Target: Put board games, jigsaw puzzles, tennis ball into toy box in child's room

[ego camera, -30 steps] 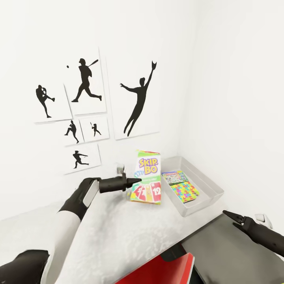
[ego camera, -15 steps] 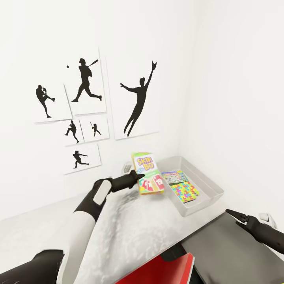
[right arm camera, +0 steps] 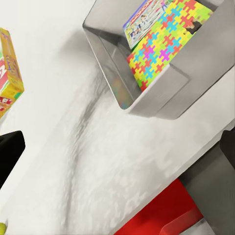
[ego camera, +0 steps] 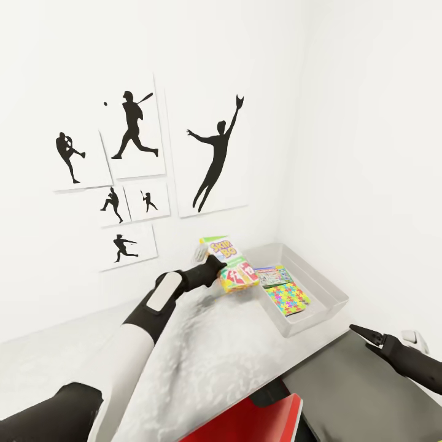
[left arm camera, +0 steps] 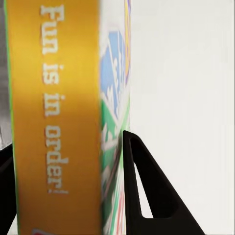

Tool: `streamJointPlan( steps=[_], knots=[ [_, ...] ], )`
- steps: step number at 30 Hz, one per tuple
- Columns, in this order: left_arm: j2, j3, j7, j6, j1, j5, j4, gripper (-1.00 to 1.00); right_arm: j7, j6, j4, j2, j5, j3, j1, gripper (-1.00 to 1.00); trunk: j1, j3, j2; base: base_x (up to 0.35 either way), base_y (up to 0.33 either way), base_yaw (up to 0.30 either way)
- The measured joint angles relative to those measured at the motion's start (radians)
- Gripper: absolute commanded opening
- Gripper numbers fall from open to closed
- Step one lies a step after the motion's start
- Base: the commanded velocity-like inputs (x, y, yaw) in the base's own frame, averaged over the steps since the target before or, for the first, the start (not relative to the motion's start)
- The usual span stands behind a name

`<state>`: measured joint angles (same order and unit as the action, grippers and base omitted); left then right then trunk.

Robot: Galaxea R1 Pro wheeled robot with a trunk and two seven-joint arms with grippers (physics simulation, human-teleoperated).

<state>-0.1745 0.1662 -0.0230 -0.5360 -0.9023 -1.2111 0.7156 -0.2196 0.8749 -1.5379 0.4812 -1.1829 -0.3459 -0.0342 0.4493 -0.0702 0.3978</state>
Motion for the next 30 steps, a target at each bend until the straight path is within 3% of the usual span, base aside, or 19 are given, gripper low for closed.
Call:
streamJointPlan(
  steps=[1,2,4,7,9,17,30],
  knots=[
    [0.000,0.033,-0.001,0.000,-0.001,-0.038,0.017,-1.00,0.000,0.000,0.000,0.000,0.000,0.000,0.000,1.00,0.000,0.000,0.000,0.000,0.000,0.000],
    [0.000,0.050,-0.002,0.000,-0.001,-0.053,0.027,-1.00,0.000,0.000,0.000,0.000,0.000,0.000,0.000,1.00,0.000,0.000,0.000,0.000,0.000,0.000],
    [0.000,0.165,-0.004,0.001,-0.001,-0.207,0.103,-1.00,0.000,0.005,0.001,0.000,0.000,-0.001,0.000,1.00,0.000,0.000,0.000,0.000,0.000,0.000],
    [0.000,0.239,-0.023,0.001,-0.001,-0.310,0.156,-1.00,0.000,0.015,0.001,0.000,-0.001,-0.002,0.000,1.00,0.000,0.000,0.000,0.000,0.000,0.000],
    [0.000,0.260,-0.052,0.004,-0.002,-0.344,0.172,-1.00,0.000,0.017,0.001,0.000,-0.001,-0.003,0.000,1.00,0.000,0.000,0.000,0.000,0.000,0.000],
    [0.000,0.322,-0.085,0.049,-0.001,-0.378,0.192,-1.00,0.000,0.024,0.003,0.000,-0.005,-0.005,0.000,1.00,0.000,0.000,0.000,0.000,0.000,-0.032],
    [0.000,0.335,-0.070,0.056,0.000,-0.384,0.194,-1.00,0.002,0.050,0.004,0.000,-0.005,-0.022,0.000,1.00,0.000,0.000,0.000,0.000,0.000,-0.051]
  ],
)
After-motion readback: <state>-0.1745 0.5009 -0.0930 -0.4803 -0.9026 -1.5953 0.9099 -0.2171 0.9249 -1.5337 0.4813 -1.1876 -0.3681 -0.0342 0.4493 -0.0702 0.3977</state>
